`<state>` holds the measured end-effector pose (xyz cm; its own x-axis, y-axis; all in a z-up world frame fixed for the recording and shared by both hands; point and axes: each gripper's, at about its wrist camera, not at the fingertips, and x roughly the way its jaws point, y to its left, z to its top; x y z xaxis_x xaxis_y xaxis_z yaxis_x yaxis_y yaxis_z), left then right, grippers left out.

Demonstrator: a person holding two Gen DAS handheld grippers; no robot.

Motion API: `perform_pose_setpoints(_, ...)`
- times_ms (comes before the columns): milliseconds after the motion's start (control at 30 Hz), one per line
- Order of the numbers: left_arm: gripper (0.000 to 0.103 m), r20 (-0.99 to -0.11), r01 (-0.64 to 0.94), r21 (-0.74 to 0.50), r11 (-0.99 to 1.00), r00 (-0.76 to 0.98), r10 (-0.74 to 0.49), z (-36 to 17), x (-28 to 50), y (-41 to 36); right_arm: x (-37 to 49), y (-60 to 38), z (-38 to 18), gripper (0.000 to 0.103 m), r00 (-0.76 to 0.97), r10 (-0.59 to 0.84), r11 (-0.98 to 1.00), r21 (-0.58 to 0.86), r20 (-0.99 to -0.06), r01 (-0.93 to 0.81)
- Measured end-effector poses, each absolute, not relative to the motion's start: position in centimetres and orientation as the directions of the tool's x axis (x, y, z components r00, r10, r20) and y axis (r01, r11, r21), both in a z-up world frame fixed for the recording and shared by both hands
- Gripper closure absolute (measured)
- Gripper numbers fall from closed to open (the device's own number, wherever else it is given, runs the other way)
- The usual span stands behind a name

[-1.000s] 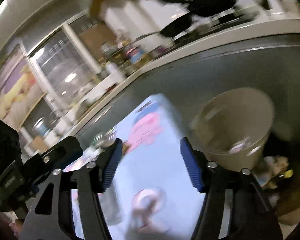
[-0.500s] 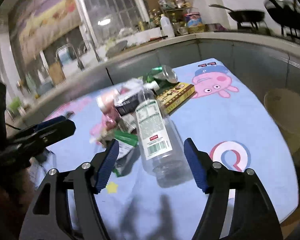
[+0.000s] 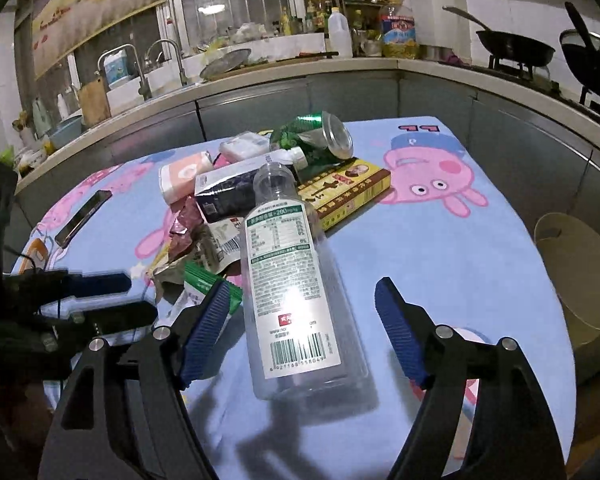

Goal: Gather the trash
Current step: 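Grasp the clear plastic bottle around its body with the right tool, then grasp the green-and-white snack bag by its edge with the left tool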

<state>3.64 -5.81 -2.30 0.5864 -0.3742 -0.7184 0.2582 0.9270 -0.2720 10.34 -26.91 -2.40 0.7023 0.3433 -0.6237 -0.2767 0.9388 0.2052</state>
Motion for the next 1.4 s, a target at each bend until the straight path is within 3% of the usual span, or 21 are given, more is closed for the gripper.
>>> perform_pose_setpoints(100, 0.036, -0.703, 0.241, -0.326, 0.914, 0.584, -0.405, -1.6, 5.1, -5.2, 10.4, -26.6, -3.0, 0.028, 0.691, 0.341, 0.939, 0.201, -0.637, -0.278)
perform_pose_setpoints(200, 0.036, -0.713, 0.232, -0.297, 0.926, 0.591, -0.377, -1.8, 5.2, -5.0, 10.5, -26.2, -4.1, 0.029, 0.676, 0.323, 0.944, 0.174, -0.663, -0.28)
perform_pose_setpoints(233, 0.036, -0.727, 0.235, -0.29, 0.928, 0.577, -0.373, -2.3, 5.1, -5.0, 10.5, -26.1, -4.5, 0.039, 0.668, 0.319, 0.944, 0.165, -0.673, -0.285)
perform_pose_setpoints(300, 0.036, -0.749, 0.245, -0.28, 0.928, 0.548, -0.371, -3.1, 4.8, -5.2, 10.3, -26.4, -4.7, 0.041, 0.672, 0.319, 0.943, 0.155, -0.669, -0.293)
perform_pose_setpoints(433, 0.035, -0.78, 0.294, -0.219, 0.93, 0.52, -0.348, -4.6, 3.8, -6.7, 9.1, -28.3, -4.3, 0.045, 0.698, 0.317, 0.948, 0.187, -0.642, -0.258)
perform_pose_setpoints(533, 0.028, -0.783, 0.334, -0.152, 0.93, 0.534, -0.32, -5.0, 3.3, -8.4, 7.4, -30.0, -3.7, 0.045, 0.725, 0.321, 0.947, 0.221, -0.609, -0.233)
perform_pose_setpoints(767, 0.028, -0.8, 0.313, -0.035, 0.949, 0.56, -0.214, -7.1, 3.6, -9.8, 4.2, -33.2, -3.4, 0.045, 0.749, 0.332, 0.933, 0.316, -0.574, -0.171)
perform_pose_setpoints(833, 0.031, -0.799, 0.298, -0.022, 0.954, 0.569, -0.196, -7.6, 4.0, -9.9, 3.8, -33.5, -3.8, 0.045, 0.743, 0.338, 0.928, 0.335, -0.578, -0.162)
perform_pose_setpoints(900, 0.056, -0.781, 0.303, 0.011, 0.953, 0.598, -0.181, -7.6, 4.0, -10.2, 3.4, -33.8, -4.2, 0.045, 0.739, 0.348, 0.922, 0.354, -0.577, -0.158)
perform_pose_setpoints(967, 0.074, -0.782, 0.333, -0.003, 0.943, 0.588, -0.21, -7.4, 3.9, -10.4, 3.2, -33.9, -4.3, 0.045, 0.74, 0.351, 0.919, 0.362, -0.574, -0.156)
perform_pose_setpoints(1100, 0.092, -0.778, 0.373, -0.057, 0.926, 0.565, -0.275, -6.5, 3.1, -10.9, 2.5, -34.6, -3.9, 0.045, 0.757, 0.354, 0.912, 0.382, -0.549, -0.15)
perform_pose_setpoints(1400, 0.093, -0.716, 0.508, -0.201, 0.837, 0.507, -0.48, -2.3, 2.2, -14.5, 1.1, -38.4, -2.4, 0.045, 0.841, 0.292, 0.897, 0.436, -0.456, -0.074)
